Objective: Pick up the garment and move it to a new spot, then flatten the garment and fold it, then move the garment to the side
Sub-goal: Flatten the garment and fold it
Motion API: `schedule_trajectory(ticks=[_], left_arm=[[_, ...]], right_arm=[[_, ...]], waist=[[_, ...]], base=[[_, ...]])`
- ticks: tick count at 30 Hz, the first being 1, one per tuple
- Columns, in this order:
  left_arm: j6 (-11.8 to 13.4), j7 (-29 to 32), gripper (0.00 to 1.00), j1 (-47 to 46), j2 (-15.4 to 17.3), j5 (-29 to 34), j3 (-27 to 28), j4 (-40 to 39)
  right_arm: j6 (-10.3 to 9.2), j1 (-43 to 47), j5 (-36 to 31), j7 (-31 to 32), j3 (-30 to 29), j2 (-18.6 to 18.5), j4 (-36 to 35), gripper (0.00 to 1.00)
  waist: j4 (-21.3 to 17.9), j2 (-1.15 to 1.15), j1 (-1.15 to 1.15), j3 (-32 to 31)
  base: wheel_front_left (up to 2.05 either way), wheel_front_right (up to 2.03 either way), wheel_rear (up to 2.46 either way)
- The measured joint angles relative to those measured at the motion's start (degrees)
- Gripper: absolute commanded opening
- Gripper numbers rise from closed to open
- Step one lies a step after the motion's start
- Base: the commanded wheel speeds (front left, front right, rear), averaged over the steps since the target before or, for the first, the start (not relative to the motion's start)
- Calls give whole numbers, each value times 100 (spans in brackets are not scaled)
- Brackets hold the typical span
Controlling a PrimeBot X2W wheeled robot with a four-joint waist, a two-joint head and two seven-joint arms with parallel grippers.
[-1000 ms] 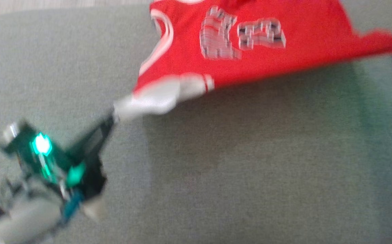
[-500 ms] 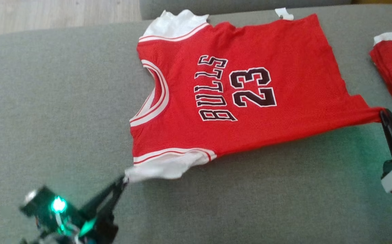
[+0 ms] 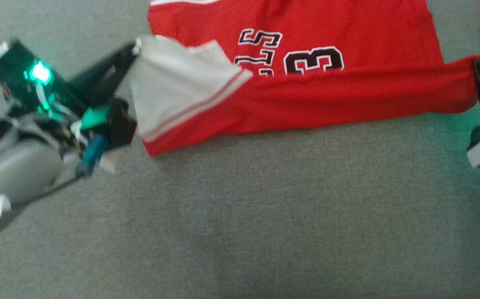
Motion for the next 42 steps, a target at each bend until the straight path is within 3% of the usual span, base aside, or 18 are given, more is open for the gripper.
schedule_trajectory(ticks=[5, 8, 9, 10, 11, 13, 18, 28, 31, 38, 39, 40, 42], left_arm=[[-349, 19, 0, -664, -248, 267, 66, 623], [-406, 19, 0, -886, -450, 292, 70, 1005], [-406, 18, 24, -911, -537, 285, 77, 1105], [-406, 9, 79, -908, -627, 276, 78, 1194], [-383, -59, 100, -873, -814, 152, 86, 1355], [-168, -149, 100, -731, -996, -91, 208, 1443], [673, -558, 100, 396, -1435, -1200, 818, 1367], [1630, -1401, 100, 2556, -2247, -2789, 1604, 1280], [1650, -1518, 100, 2911, -2439, -3176, 1796, 1439], [1386, -1551, 100, 3003, -2716, -3499, 1873, 1931], [1333, -1549, 84, 2959, -2736, -3500, 1873, 1995], [1273, -1548, 47, 2909, -2759, -3500, 1872, 2047], [1143, -1541, 0, 2800, -2819, -3502, 1846, 2130]], right_arm=[[0, -634, 41, 0, 254, -4, 241, 0], [0, -926, 47, 0, 453, 2, 339, 0], [0, -1008, 79, 0, 519, 5, 381, 14], [0, -1074, 137, 0, 566, 20, 414, 95], [0, -1177, 225, 0, 602, 57, 488, 100], [0, -1217, 271, 0, 565, 81, 494, 100], [0, -1112, 301, 0, 382, 183, 442, 100], [0, -185, 269, 0, -33, 621, 291, 100], [0, -54, 242, 0, -68, 661, 261, 100], [0, -31, 242, 0, -123, 662, 231, 100], [0, -31, 242, 0, -126, 661, 227, 100], [0, -31, 242, 0, -131, 660, 223, 100], [0, -32, 242, 0, -140, 660, 222, 100]], waist=[[-66, 0, 0, 335], [-92, 0, 0, 485], [-96, 0, 0, 527], [-96, 0, 0, 559], [-83, 0, 0, 600], [-54, 0, 0, 599], [11, 0, -2, 434], [33, 0, -3, -4], [-8, 0, -3, -50], [-67, 0, -2, -26], [-70, 0, -2, -12], [-72, 0, -2, 1], [-73, 0, -2, 19]], base=[[0, 0, 0], [0, 0, 0], [0, 0, 0], [0, 0, 0], [0, 0, 0], [0, 0, 0], [0, 0, 0], [0, 0, 0], [0, 0, 0], [0, 0, 0], [0, 0, 0], [0, 0, 0], [0, 0, 0]])
